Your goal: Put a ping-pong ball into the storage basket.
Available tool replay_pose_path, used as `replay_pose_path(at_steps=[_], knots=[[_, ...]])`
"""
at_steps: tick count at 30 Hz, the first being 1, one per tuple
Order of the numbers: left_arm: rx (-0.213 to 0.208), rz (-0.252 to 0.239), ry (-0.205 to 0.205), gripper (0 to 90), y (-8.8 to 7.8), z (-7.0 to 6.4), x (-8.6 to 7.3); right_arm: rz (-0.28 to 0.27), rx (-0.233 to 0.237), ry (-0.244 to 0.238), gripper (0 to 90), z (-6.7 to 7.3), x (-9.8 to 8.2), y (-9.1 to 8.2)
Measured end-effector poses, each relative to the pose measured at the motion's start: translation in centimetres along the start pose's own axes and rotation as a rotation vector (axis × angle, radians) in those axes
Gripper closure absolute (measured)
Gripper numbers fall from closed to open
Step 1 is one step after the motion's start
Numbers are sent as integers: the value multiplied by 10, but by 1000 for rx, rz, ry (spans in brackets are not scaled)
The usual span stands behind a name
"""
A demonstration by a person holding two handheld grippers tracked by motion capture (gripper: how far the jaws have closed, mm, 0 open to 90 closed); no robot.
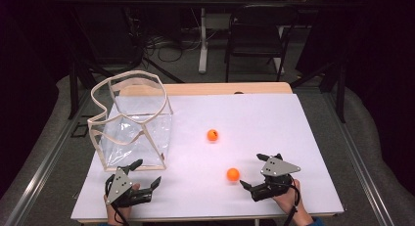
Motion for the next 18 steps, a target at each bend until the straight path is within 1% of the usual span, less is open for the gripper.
replay_pose_path(at_steps=[12,18], knots=[[3,4,3,157,1,-1,0,34,29,-8,0,6,9,9],[2,5,7,158,1,-1,0,61,39,-24,0,8,15,19]])
Point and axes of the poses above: each handheld gripper's, and its own axes: y roughly forward along the jaws, x roughly out of its top, z roughly to its left, the point moved 4 cm from there along y, roughly forward along the jaws, and after that the axes turned 15 degrees about z, right-handed, at the moved point
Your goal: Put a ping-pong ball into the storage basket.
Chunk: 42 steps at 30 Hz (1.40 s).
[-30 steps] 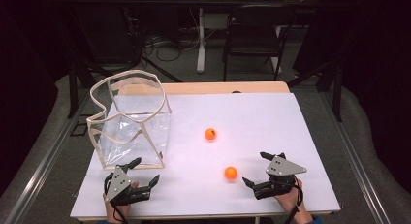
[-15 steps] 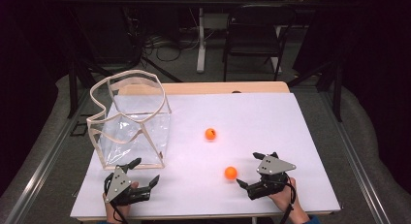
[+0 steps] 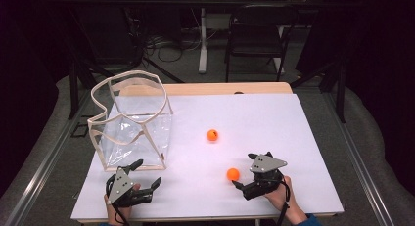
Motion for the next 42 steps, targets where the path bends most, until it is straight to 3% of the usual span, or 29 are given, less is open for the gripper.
replay_pose_path(at_steps=[17,42], knots=[[0,-2,4,158,-1,0,0,74,49,0,0,1,9,23],[-18,-3,-9,158,1,1,0,144,83,8,0,2,3,44]])
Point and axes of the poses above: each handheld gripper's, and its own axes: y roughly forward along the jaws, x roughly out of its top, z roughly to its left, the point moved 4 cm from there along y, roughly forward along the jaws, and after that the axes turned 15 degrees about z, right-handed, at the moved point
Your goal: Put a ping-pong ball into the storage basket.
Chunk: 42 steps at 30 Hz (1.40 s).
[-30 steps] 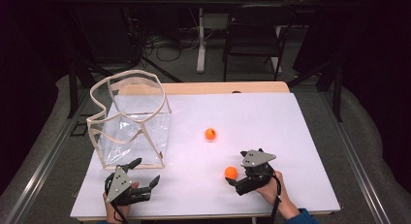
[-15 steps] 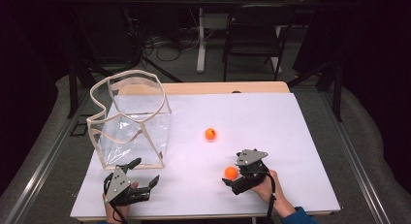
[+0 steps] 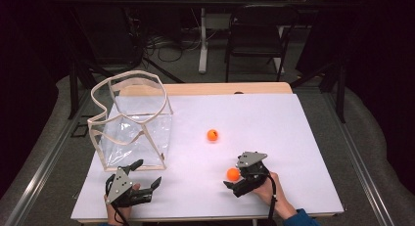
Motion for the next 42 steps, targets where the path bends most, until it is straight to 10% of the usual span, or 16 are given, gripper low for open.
replay_pose_path(at_steps=[42], knots=[[-9,13,5,158,0,0,-1,87,-72,-23,507,5,-7,4]])
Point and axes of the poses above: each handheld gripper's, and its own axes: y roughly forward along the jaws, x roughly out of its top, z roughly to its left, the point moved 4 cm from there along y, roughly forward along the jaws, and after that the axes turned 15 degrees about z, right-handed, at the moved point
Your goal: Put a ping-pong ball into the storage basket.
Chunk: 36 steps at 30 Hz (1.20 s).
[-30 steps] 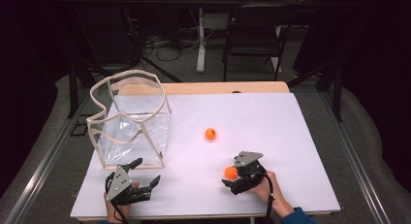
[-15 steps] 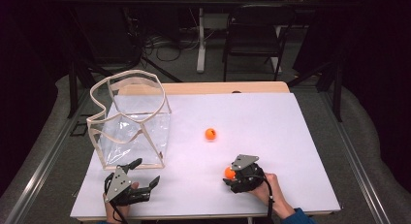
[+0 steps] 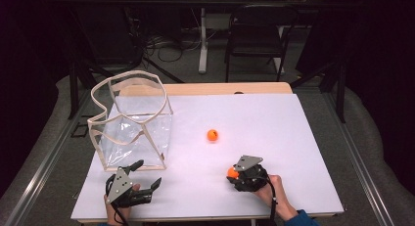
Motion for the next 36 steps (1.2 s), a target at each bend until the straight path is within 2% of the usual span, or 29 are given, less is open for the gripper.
replay_pose_path(at_steps=[12,36], knots=[[2,-5,1,158,0,-1,1,-55,-13,21,509,-2,3,-6],[3,3,9,158,2,-2,1,-117,-18,63,510,-9,11,-9]])
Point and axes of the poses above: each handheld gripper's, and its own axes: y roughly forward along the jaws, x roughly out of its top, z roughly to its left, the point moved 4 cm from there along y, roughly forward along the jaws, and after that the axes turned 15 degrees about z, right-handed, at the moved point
